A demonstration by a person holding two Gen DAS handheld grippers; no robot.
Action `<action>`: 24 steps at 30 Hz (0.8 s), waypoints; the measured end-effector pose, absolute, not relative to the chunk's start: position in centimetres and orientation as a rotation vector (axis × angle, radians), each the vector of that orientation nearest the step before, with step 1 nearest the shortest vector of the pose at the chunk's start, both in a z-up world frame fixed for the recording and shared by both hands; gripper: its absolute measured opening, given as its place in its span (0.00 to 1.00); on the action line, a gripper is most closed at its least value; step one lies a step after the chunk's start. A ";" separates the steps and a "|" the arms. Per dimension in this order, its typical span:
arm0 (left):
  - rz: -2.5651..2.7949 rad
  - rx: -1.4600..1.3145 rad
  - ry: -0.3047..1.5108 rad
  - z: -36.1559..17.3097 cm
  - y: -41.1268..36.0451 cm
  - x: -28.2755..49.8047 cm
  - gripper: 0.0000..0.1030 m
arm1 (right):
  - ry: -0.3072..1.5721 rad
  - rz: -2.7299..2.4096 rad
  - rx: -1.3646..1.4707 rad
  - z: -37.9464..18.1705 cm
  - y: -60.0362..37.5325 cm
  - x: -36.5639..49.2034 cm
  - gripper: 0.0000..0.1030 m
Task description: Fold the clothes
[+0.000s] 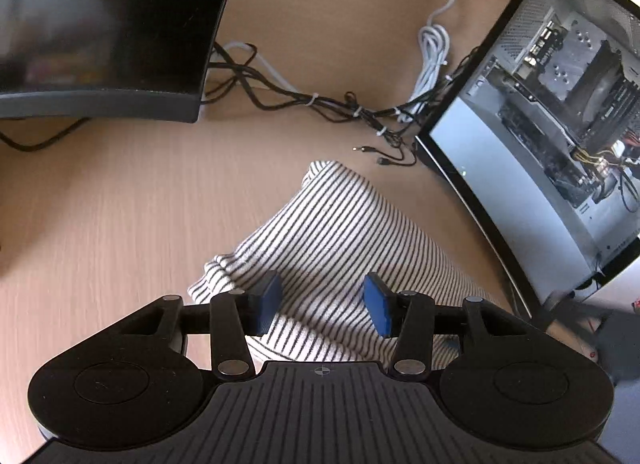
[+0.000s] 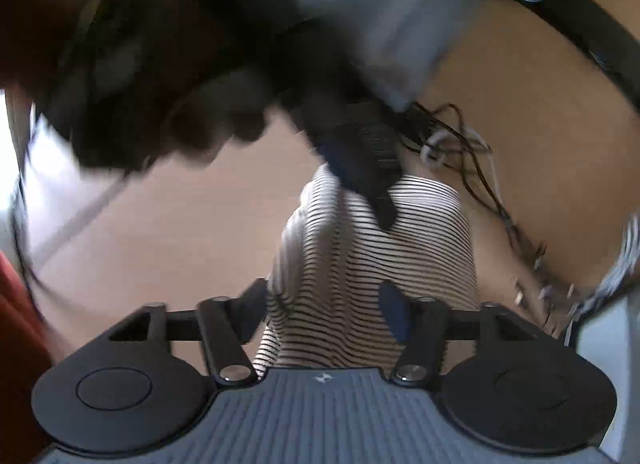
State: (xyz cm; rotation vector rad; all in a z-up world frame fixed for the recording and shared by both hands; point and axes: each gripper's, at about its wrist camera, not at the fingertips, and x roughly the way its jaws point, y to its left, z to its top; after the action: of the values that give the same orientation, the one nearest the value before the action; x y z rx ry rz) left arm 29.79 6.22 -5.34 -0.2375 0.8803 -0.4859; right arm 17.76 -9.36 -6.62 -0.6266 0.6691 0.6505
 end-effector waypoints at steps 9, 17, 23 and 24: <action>-0.497 -0.154 0.831 -5.5 5.8 28.8 0.50 | 0.760 0.528 -0.316 -6.9 -13.3 21.9 0.97; -0.510 -0.142 0.822 -5.9 5.9 28.7 0.51 | 0.812 0.494 -0.287 -8.1 -13.9 23.2 1.00; -0.514 -0.142 0.819 -5.9 5.9 28.6 0.51 | 0.840 0.378 0.033 -7.8 -19.2 25.6 1.00; -0.515 -0.143 0.819 -5.9 5.9 28.6 0.51 | 0.846 0.350 0.075 -8.1 -19.9 25.9 1.00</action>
State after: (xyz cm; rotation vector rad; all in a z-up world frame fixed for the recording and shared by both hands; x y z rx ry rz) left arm 28.60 5.91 -5.91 -0.1434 0.8191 -0.5147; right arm 25.91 -19.92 -8.06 0.0748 0.8465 0.3495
